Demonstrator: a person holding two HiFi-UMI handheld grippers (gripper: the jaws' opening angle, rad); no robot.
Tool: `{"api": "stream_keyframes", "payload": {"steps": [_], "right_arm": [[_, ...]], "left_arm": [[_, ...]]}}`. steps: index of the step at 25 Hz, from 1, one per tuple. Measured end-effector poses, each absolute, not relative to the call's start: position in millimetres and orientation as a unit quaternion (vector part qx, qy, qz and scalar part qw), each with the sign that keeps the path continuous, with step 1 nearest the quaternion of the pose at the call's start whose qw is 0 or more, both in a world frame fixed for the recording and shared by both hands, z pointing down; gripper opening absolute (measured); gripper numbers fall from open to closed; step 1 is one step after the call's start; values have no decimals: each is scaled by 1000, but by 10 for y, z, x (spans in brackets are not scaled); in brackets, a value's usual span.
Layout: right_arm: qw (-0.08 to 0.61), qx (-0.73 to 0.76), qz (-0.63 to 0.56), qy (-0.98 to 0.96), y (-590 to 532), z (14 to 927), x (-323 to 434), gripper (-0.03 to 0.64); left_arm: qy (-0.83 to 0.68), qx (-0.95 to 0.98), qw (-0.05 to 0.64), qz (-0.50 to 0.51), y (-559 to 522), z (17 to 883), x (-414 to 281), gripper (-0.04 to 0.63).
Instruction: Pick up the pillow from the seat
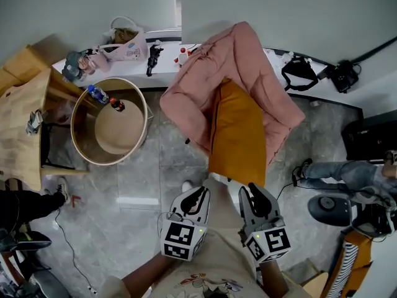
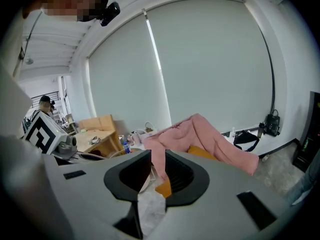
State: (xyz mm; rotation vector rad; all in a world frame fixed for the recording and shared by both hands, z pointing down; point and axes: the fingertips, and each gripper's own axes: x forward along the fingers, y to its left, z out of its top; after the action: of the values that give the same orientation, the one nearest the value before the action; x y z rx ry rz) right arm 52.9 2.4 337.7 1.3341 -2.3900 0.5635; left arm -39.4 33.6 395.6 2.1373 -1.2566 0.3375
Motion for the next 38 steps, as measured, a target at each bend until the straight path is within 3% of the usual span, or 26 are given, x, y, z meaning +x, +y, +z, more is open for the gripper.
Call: {"api": "stream_keyframes", "payload": {"steps": [4,12,38], "right_arm": [[183,455,194,-849,-70,3434,487,97],[206,419,201,-861,-314,3729,508,126],[252,354,243,-867,-648,4658,668,160]], "left_arm": [[-462,808,344,126,283,4131,-345,163],[-464,791,376,131,86,4449,-169,295],[-472,718,498,113,-167,5830,209,482]]}}
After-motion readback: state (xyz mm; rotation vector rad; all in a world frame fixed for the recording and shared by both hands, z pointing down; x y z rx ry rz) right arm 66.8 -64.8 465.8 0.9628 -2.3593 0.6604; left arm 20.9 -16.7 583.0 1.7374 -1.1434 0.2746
